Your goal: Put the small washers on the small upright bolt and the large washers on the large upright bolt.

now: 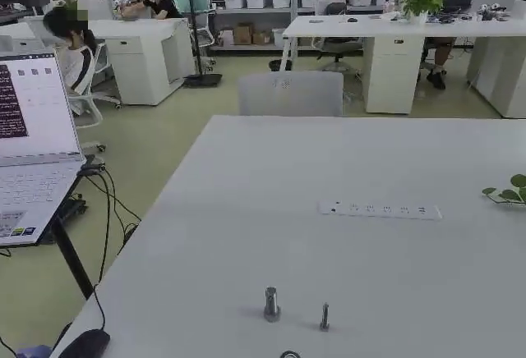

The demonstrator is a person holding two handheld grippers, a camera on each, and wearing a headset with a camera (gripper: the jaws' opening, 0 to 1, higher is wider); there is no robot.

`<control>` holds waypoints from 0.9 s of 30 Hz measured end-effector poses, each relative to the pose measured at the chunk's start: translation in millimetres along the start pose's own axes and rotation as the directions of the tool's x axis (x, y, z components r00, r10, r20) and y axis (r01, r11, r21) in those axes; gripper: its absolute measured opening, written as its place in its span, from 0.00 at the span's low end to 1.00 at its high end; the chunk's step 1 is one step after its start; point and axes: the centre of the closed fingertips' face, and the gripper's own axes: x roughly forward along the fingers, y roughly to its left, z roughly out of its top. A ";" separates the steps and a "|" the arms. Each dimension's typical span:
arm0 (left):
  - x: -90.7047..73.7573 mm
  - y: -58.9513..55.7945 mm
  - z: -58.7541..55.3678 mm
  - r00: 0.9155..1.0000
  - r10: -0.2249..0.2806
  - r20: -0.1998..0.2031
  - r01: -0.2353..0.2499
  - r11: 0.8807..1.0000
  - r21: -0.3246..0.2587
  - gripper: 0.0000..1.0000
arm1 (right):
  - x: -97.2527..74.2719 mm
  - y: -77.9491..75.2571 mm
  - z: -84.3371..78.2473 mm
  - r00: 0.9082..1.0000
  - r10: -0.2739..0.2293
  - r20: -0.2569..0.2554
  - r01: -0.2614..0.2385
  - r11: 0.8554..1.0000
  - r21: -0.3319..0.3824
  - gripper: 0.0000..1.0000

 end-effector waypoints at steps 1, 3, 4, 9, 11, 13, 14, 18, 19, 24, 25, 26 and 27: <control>-0.2 0.4 -0.4 1.000 -0.001 -0.001 0.001 1.000 0.001 0.92 | 0.5 -1.3 1.4 1.000 -0.003 0.002 0.003 1.000 0.000 0.95; -0.8 1.8 -0.9 1.000 -0.003 -0.003 0.003 1.000 0.003 0.92 | 1.7 -5.6 3.6 1.000 -0.012 0.004 0.012 1.000 0.002 0.96; -1.1 3.2 -2.0 1.000 -0.005 -0.005 0.005 1.000 0.001 0.91 | 2.2 -7.5 3.5 1.000 -0.020 -0.003 0.020 1.000 -0.001 0.96; -1.7 3.6 -2.9 1.000 -0.014 -0.008 0.014 1.000 0.005 0.92 | 5.8 -12.9 6.6 0.999 -0.039 -0.037 0.038 0.999 -0.033 0.96; -1.5 5.2 -3.9 1.000 -0.012 -0.020 0.012 0.999 0.033 0.94 | 8.1 -14.9 8.5 0.998 -0.040 -0.045 0.038 0.998 -0.043 0.96; -1.1 4.8 -4.6 0.999 -0.019 -0.030 0.020 0.999 0.037 0.94 | 10.2 -17.1 9.4 0.997 -0.042 -0.064 0.039 0.998 -0.054 0.94; -0.9 5.0 -4.0 0.999 -0.020 -0.031 0.022 0.999 0.039 0.94 | 11.1 -17.6 9.9 0.997 -0.043 -0.069 0.038 0.997 -0.061 0.93; -0.2 8.2 -1.8 0.999 -0.025 -0.030 0.027 0.999 0.044 0.94 | 16.4 -21.3 11.3 0.994 -0.047 -0.098 0.038 0.996 -0.086 0.91; -0.1 9.4 -1.5 0.999 -0.024 -0.033 0.025 0.999 0.048 0.94 | 17.3 -22.5 11.2 0.993 -0.051 -0.108 0.041 0.995 -0.092 0.91; 1.1 13.3 2.4 0.999 -0.023 -0.031 0.025 0.997 0.079 0.93 | 22.4 -29.9 11.6 0.987 -0.060 -0.150 0.042 0.992 -0.120 0.89; 1.6 14.0 3.0 0.999 -0.024 -0.031 0.026 0.996 0.080 0.93 | 23.3 -31.6 11.1 0.985 -0.063 -0.161 0.043 0.991 -0.125 0.88; 2.4 14.3 3.5 0.999 -0.030 -0.032 0.032 0.997 0.066 0.91 | 24.1 -33.1 10.3 0.983 -0.066 -0.172 0.044 0.991 -0.129 0.88; 3.0 13.7 4.2 0.999 -0.037 -0.030 0.038 0.998 0.057 0.91 | 25.2 -34.5 9.9 0.981 -0.066 -0.181 0.042 0.990 -0.134 0.87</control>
